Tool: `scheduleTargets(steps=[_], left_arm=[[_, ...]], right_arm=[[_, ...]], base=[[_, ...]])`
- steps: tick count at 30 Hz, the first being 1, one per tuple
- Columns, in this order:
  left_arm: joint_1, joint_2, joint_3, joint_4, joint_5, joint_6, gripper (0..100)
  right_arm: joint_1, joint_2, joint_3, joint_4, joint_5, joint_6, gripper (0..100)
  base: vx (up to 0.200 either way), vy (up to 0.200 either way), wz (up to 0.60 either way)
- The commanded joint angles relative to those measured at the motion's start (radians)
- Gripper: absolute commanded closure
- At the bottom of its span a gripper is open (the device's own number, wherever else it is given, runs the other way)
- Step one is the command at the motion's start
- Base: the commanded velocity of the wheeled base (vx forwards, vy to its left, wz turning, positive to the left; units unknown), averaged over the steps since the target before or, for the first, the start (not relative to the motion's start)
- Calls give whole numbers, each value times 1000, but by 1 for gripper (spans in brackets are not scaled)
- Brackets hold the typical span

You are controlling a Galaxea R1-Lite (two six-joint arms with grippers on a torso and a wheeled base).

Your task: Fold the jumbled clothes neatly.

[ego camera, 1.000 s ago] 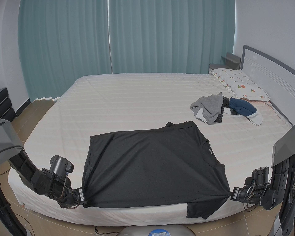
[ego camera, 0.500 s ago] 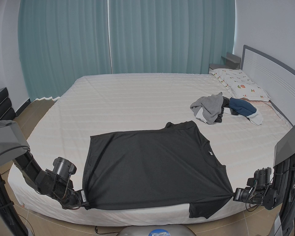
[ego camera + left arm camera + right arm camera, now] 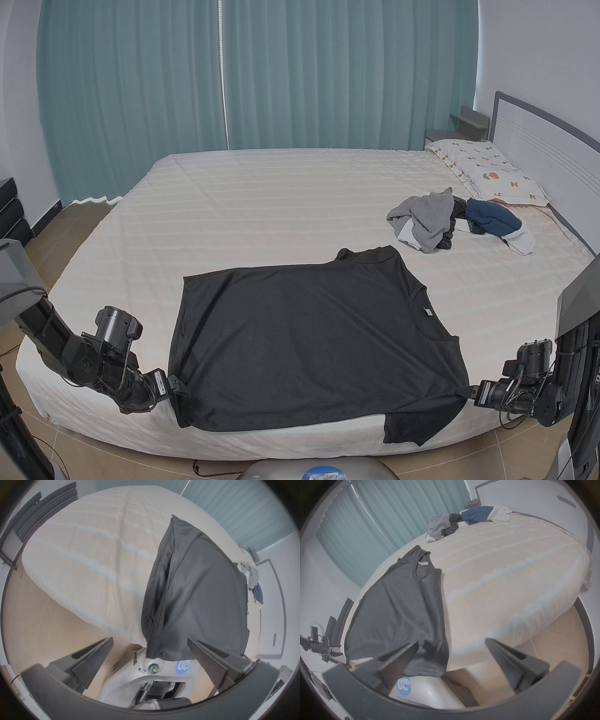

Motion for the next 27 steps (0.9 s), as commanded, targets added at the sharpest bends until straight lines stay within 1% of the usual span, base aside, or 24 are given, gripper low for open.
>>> scheduleTargets(steps=[1, 4, 6, 13, 18, 22, 25, 27], left_arm=[[13, -31, -15, 3, -6, -11, 0], [14, -29, -16, 3, -9, -11, 0], [17, -31, -16, 3, -13, -13, 0], [19, -29, -16, 0, -15, -10, 0], [28, -28, -18, -7, -22, -10, 0], [36, -26, -25, -7, -47, -11, 0], [34, -29, -24, -6, -47, -10, 0], [29, -31, -18, -4, -47, -2, 0]], right_arm=[[-26, -45, 1, -10, 0, -1, 0], [-49, -87, -3, -16, 4, -1, 0], [-66, -105, -7, -38, 4, -1, 0], [-72, -113, -6, -93, 4, 5, 0], [-77, -114, -7, -114, 3, 7, 0], [-79, -116, -9, -114, 4, 9, 0], [-79, -117, -10, -114, 4, 10, 0], [-79, -119, -19, -114, 6, 18, 0]], base=[[0, 0, 0], [0, 0, 0], [0, 200, 0], [0, 200, 0], [0, 0, 0], [0, 0, 0], [0, 0, 0], [200, 0, 0]])
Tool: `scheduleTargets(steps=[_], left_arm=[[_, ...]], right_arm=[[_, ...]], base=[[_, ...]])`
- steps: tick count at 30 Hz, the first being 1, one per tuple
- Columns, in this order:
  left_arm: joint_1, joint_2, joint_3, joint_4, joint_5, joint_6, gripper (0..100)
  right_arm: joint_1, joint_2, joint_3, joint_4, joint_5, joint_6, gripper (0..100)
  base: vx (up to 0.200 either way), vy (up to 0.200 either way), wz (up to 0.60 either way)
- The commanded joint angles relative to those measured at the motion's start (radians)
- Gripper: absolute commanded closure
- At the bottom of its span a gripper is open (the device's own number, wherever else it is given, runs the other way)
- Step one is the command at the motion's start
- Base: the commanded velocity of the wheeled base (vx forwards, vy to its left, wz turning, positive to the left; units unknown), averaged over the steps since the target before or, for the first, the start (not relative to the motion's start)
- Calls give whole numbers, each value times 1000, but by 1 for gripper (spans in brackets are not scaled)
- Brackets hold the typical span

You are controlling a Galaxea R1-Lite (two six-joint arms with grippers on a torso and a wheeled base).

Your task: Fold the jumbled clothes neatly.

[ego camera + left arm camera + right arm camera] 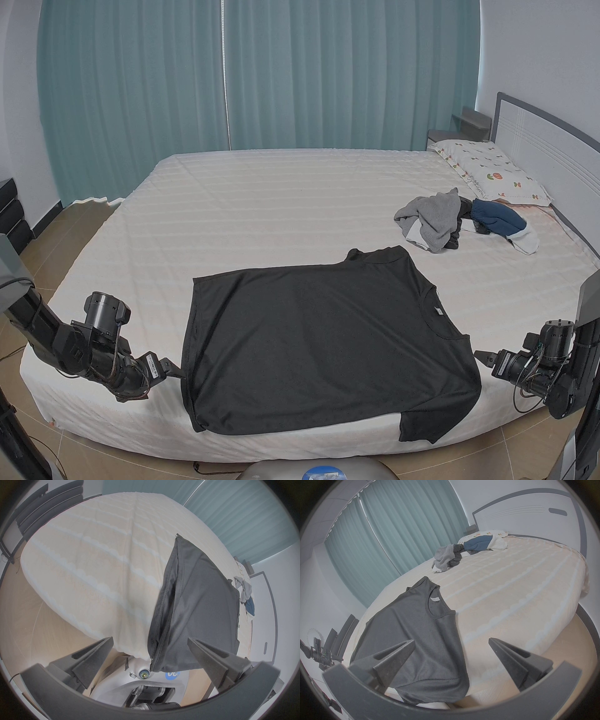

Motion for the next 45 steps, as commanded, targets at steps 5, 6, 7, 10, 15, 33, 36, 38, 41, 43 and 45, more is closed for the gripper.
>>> scheduleTargets(steps=[5, 6, 7, 10, 15, 33, 36, 38, 41, 43, 45], left_arm=[[-5, -3, -5, -2, -1, -4, 0], [-5, -3, -16, -3, -3, -7, 0], [-5, -1, -35, -2, -3, -13, 0], [-8, 13, -109, 0, -3, -65, 0], [-20, 80, -255, 11, -10, -134, 0], [50, 602, -927, 14, 2, -148, 0], [69, 677, -1056, 47, 7, -148, 0], [76, 692, -1092, 72, 8, -148, 0], [80, 708, -1128, 98, 8, -150, 0], [80, 718, -1146, 103, 8, -150, 0], [80, 729, -1157, 104, 10, -150, 0]], right_arm=[[3, -10, -12, -13, -1, 18, 0], [5, -11, -11, -13, -1, 18, 0], [8, -11, -11, -13, -1, 18, 0], [9, -11, -12, -13, 2, 22, 0], [11, -11, -20, -13, 7, 65, 0], [9, 24, -43, -13, 113, 200, 0], [11, 29, -47, -13, 122, 213, 0], [9, 27, -47, -13, 122, 213, 0], [6, 22, -47, -13, 122, 213, 0], [6, 22, -47, -13, 122, 213, 0], [6, 24, -47, -13, 122, 213, 0]], base=[[200, 0, 0], [200, 0, 0], [200, 0, 0], [200, 0, 0], [0, 0, 0], [0, 0, 0], [0, 0, 0], [0, 0, 0], [0, 0, 0], [0, 0, 0], [0, 0, 0]])
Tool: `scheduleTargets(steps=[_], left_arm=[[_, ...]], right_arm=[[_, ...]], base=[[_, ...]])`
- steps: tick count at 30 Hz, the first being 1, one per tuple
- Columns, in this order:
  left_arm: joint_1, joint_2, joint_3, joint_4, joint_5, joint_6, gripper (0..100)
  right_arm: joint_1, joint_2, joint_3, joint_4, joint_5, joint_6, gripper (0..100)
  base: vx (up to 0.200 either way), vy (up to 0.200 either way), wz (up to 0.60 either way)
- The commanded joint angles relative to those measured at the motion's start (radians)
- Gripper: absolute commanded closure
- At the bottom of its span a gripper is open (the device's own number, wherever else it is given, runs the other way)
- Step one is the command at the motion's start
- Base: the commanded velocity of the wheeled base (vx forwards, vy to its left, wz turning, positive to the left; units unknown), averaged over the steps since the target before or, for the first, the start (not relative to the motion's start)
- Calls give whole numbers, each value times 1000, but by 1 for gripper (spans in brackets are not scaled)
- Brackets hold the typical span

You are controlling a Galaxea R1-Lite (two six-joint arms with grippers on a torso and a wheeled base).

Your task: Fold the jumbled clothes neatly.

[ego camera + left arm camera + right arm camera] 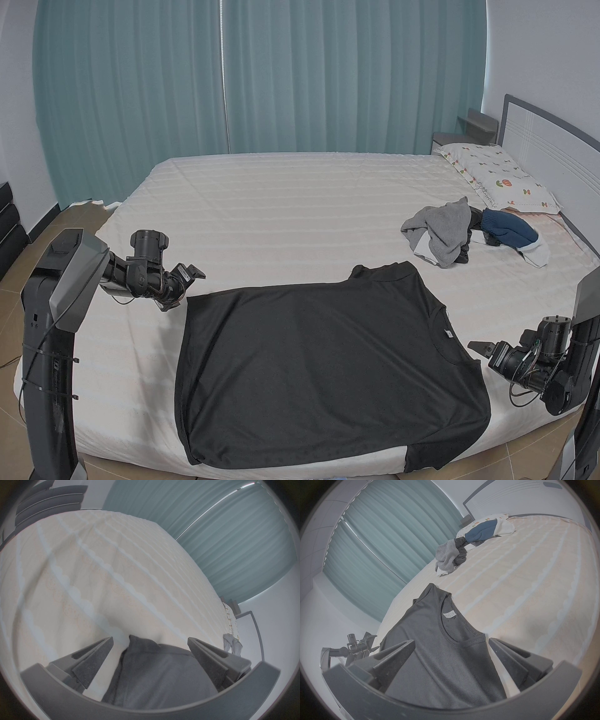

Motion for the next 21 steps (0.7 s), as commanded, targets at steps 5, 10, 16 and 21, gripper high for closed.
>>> scheduleTargets(steps=[5, 10, 16, 21], left_arm=[[8, 74, -50, 8, 0, -1, 100], [4, 68, -40, 6, 0, -1, 100], [8, 66, -50, 6, 2, 1, 100], [24, 82, -101, -8, 25, -18, 100]], right_arm=[[-1, 6, -3, -12, 2, 1, 0], [-3, 9, -5, -12, 2, 1, 0], [-6, 15, -9, -12, 2, 1, 0], [-13, 12, -17, -12, 1, 1, 0]], base=[[0, 0, 0], [0, 0, 0], [0, 0, 0], [0, 0, 0]])
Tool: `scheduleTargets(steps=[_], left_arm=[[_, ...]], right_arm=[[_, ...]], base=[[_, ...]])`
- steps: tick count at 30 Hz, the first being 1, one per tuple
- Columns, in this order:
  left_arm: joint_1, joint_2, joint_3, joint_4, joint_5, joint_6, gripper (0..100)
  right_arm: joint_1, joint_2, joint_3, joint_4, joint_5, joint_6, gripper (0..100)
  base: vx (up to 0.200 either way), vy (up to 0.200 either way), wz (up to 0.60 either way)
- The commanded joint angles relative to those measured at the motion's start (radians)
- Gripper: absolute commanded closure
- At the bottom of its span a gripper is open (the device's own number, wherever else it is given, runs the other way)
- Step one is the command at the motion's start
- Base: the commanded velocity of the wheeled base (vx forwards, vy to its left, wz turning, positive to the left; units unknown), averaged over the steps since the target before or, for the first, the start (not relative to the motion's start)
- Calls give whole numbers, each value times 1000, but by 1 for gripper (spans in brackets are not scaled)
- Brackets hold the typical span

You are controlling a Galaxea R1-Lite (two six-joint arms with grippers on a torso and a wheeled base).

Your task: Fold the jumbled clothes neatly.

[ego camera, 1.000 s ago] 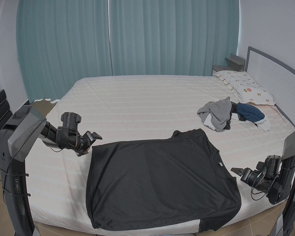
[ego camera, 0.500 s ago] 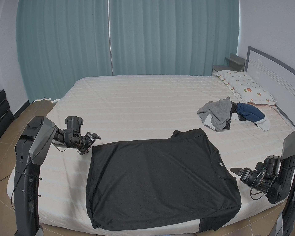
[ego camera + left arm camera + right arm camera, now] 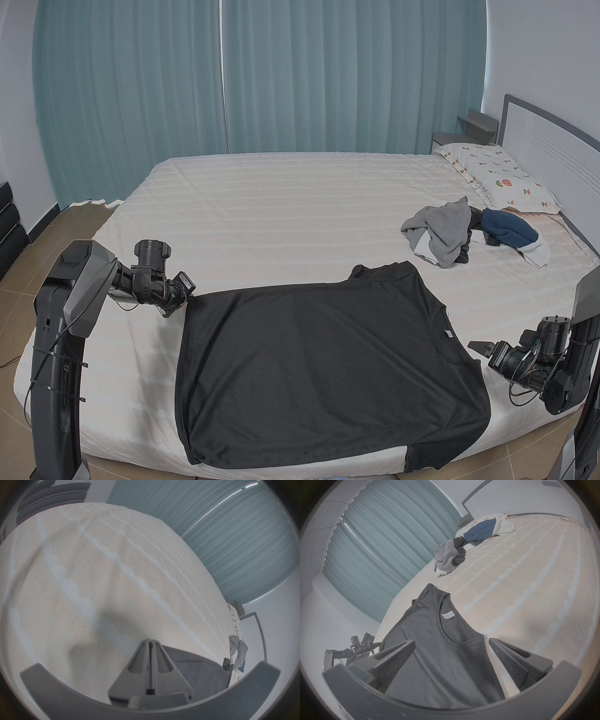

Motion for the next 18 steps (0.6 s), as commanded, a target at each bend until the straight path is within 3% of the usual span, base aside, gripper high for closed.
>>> scheduleTargets(steps=[1, 6, 18], left_arm=[[15, 22, -68, -7, 49, -33, 100], [19, 79, -166, -13, 114, -77, 100], [25, 80, -152, -100, 118, -83, 100]], right_arm=[[-6, 0, -6, -12, 0, 0, 0], [-5, 3, -7, -12, 0, 0, 0], [0, 5, -7, -12, 1, 0, 0]], base=[[0, 0, 0], [0, 0, 0], [0, 0, 0]])
